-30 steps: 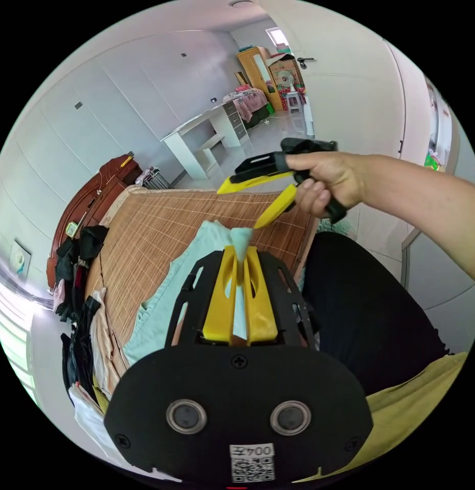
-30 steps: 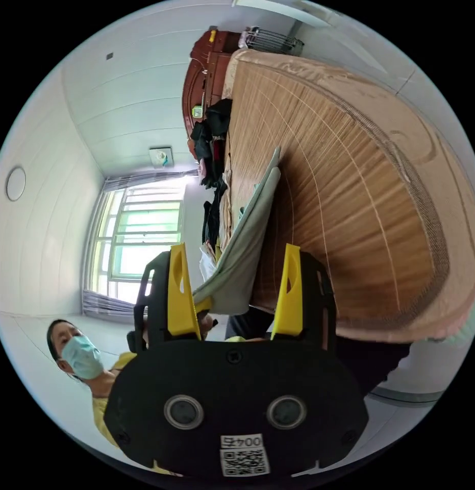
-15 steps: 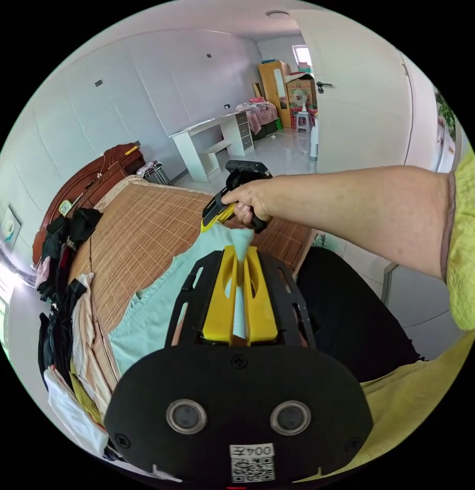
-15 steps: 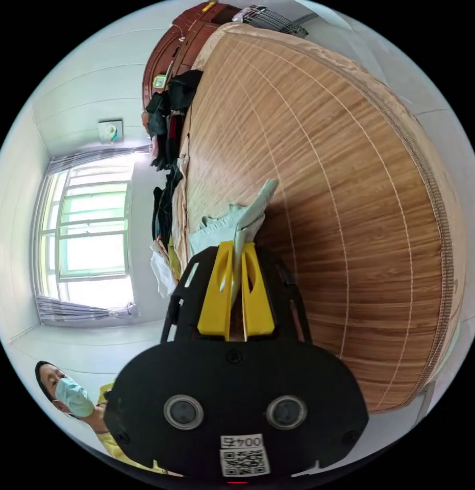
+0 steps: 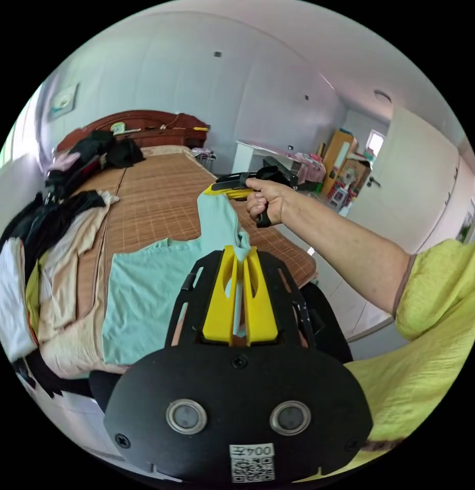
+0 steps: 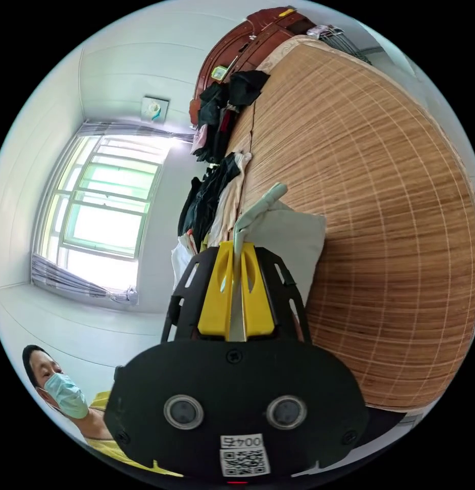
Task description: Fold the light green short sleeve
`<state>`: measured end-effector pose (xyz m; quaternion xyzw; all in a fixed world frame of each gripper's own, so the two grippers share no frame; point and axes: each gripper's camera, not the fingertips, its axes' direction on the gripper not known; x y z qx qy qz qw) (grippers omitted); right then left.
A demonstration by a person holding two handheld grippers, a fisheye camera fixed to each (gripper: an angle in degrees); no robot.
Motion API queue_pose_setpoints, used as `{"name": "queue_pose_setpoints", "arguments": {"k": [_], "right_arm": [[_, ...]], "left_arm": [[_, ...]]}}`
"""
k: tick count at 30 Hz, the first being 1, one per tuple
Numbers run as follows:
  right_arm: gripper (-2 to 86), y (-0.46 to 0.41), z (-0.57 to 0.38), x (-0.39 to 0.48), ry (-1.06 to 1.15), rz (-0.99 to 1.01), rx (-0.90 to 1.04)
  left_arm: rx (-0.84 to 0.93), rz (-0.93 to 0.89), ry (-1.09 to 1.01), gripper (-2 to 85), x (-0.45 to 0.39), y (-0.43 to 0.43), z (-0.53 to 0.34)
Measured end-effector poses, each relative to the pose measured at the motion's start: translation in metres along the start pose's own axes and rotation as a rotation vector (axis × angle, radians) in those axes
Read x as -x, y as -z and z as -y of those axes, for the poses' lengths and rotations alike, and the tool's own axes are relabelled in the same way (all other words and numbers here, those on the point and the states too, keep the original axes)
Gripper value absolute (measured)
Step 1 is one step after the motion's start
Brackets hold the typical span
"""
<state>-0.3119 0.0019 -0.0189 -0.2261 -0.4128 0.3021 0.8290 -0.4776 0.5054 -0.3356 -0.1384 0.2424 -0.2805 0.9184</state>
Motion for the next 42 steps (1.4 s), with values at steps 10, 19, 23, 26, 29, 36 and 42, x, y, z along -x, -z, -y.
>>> {"name": "queue_pose_setpoints", "arguments": {"k": [10, 19, 23, 26, 29, 36, 42], "right_arm": [[3.2, -0.114, 0.016, 0.129, 0.058, -0.147, 0.059], [3.2, -0.186, 0.020, 0.201, 0.063, -0.278, 0.120], [3.3, -0.210, 0.022, 0.228, 0.069, -0.311, 0.149], [3.3, -0.230, 0.023, 0.253, 0.088, -0.352, 0.171], [3.4, -0.249, 0.024, 0.273, 0.098, -0.396, 0.193], [4.8, -0.298, 0.016, 0.310, 0.154, -0.508, 0.297], [7.7, -0.325, 0.000, 0.371, 0.377, -0.654, 0.389]], "left_arm": [[-0.132, -0.228, 0.568, 2.1, 0.253, 0.130, -0.012], [-0.202, -0.359, 0.888, 2.1, 0.389, 0.198, -0.035], [-0.238, -0.408, 1.007, 2.0, 0.429, 0.225, -0.046], [-0.265, -0.422, 1.065, 1.8, 0.451, 0.245, -0.050], [-0.264, -0.407, 1.098, 1.4, 0.468, 0.261, -0.050], [-0.226, -0.346, 1.165, 1.1, 0.475, 0.292, -0.045], [-0.219, -0.338, 1.183, 1.2, 0.458, 0.306, -0.034]]}}
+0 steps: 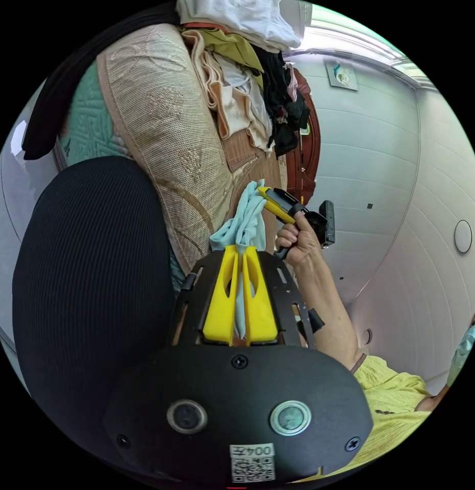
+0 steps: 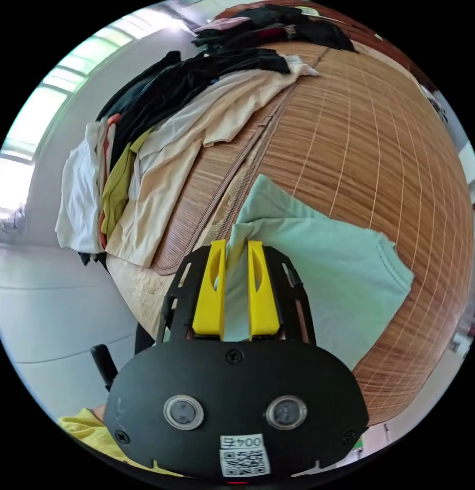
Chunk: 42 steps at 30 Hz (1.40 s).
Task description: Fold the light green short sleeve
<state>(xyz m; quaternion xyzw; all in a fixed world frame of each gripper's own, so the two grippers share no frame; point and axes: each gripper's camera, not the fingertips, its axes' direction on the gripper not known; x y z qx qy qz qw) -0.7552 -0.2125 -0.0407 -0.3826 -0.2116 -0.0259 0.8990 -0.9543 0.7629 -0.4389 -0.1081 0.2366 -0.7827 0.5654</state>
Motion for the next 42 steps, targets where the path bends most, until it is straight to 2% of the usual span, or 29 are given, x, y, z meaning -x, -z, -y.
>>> {"name": "queue_pose_setpoints", "arguments": {"k": [4, 8, 12, 15, 18, 20, 24, 30, 36, 40, 42], "right_arm": [[8.3, 0.048, -0.011, 0.034, 0.110, -0.100, -0.125], [8.8, 0.094, -0.046, 0.038, 0.171, -0.083, -0.234], [9.3, 0.130, -0.123, 0.020, 0.181, -0.042, -0.317], [9.5, 0.136, -0.188, 0.000, 0.141, 0.003, -0.333], [9.1, 0.129, -0.246, -0.010, 0.093, 0.033, -0.317], [8.8, 0.123, -0.270, -0.009, 0.076, 0.050, -0.308], [8.4, 0.104, -0.299, 0.005, 0.055, 0.098, -0.266], [7.7, 0.089, -0.306, 0.038, 0.107, 0.065, -0.240], [5.9, 0.072, -0.309, 0.065, 0.178, -0.048, -0.227], [5.6, 0.073, -0.306, 0.087, 0.235, -0.125, -0.220], [5.5, 0.082, -0.306, 0.098, 0.246, -0.170, -0.228]], "left_arm": [[-0.008, 0.004, 0.003, 1.3, -0.024, 0.005, -0.018], [-0.062, 0.048, -0.016, 1.4, -0.052, 0.017, -0.044], [-0.192, 0.163, -0.032, 0.6, -0.080, 0.039, -0.076], [-0.220, 0.209, -0.122, 0.4, -0.112, 0.033, -0.095], [-0.146, 0.265, -0.330, 0.2, -0.174, -0.017, -0.117], [-0.064, 0.335, -0.548, 0.2, -0.229, -0.081, -0.142], [0.088, 0.517, -0.763, 0.2, -0.279, -0.201, -0.179], [0.161, 0.685, -0.655, 0.2, -0.257, -0.271, -0.194], [0.122, 0.744, -0.783, 0.5, -0.262, -0.304, -0.261], [0.143, 0.761, -0.788, 0.5, -0.276, -0.314, -0.284], [0.087, 0.735, -0.848, 0.5, -0.300, -0.307, -0.308]]}}
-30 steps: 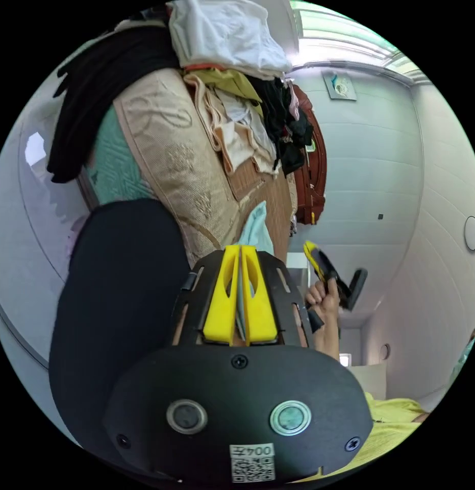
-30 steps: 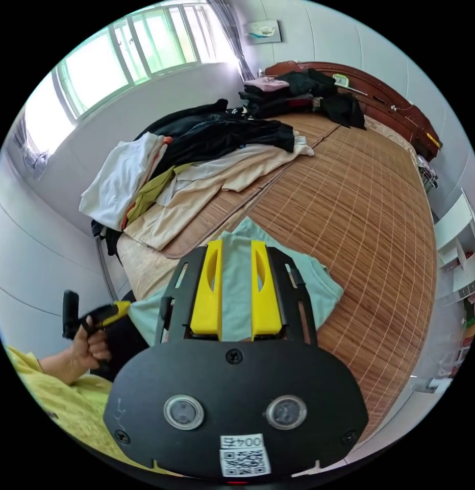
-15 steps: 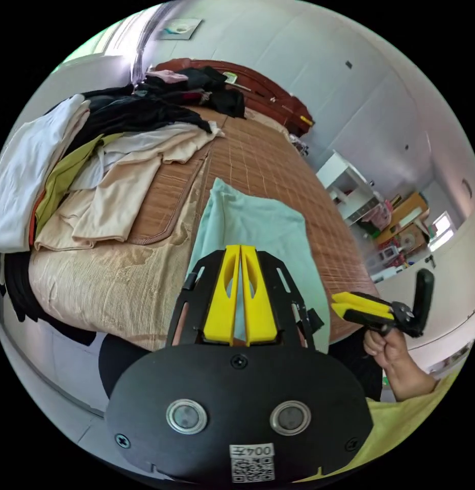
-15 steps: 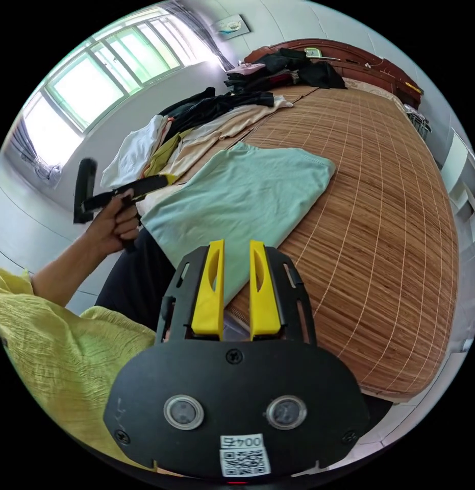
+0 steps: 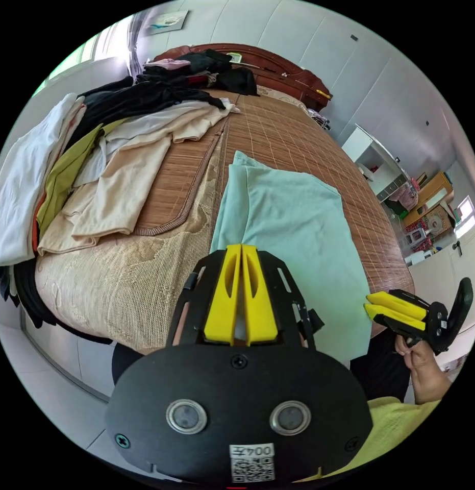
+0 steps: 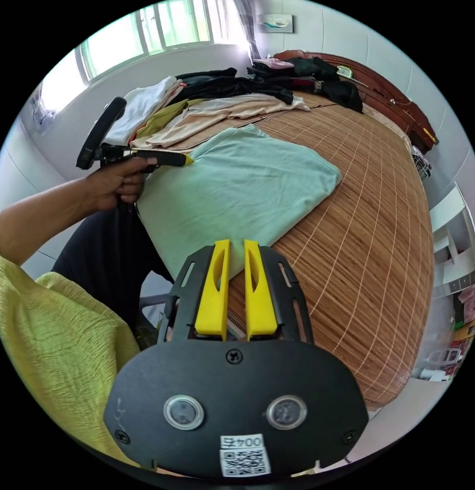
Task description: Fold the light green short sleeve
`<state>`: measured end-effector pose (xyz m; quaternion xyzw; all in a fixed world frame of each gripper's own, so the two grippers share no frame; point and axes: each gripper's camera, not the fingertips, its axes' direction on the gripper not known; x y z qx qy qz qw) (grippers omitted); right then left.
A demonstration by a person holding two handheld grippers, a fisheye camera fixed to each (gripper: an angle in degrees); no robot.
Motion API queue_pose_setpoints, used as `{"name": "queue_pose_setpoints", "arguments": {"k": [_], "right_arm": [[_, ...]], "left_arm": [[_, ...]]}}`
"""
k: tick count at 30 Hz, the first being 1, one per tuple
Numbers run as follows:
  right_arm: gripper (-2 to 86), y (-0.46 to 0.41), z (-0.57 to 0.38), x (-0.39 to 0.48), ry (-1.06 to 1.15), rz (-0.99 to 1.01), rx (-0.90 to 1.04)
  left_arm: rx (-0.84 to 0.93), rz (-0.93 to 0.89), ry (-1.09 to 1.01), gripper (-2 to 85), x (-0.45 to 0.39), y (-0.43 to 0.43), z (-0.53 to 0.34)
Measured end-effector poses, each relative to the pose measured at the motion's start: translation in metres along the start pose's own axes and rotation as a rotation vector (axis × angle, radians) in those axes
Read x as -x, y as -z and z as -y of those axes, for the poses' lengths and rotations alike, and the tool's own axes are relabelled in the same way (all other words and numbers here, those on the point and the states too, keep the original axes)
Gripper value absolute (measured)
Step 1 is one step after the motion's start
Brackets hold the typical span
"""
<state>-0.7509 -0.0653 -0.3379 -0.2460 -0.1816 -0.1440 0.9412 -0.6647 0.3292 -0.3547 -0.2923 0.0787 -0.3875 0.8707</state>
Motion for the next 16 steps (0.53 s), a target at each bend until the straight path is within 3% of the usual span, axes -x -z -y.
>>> {"name": "queue_pose_setpoints", "arguments": {"k": [3, 5, 9, 13, 16], "right_arm": [[5.1, 0.016, 0.000, 0.019, 0.058, -0.045, -0.074], [5.1, 0.009, 0.002, 0.027, 0.086, -0.036, -0.052], [5.0, -0.012, 0.000, 0.034, 0.093, -0.044, -0.037], [4.3, -0.007, 0.015, 0.019, 0.012, 0.023, -0.023], [4.5, 0.013, 0.033, 0.008, -0.001, 0.121, -0.113]], "left_arm": [[-0.039, 0.077, -0.099, 0.5, -0.028, 0.010, -0.006], [0.068, 0.137, -0.153, 0.5, -0.042, -0.013, -0.012], [0.045, 0.129, -0.158, 0.4, -0.050, -0.009, -0.025], [0.077, 0.022, -0.092, 0.2, -0.034, 0.012, -0.021], [-0.058, -0.143, 0.054, 0.3, 0.005, 0.072, -0.029]]}}
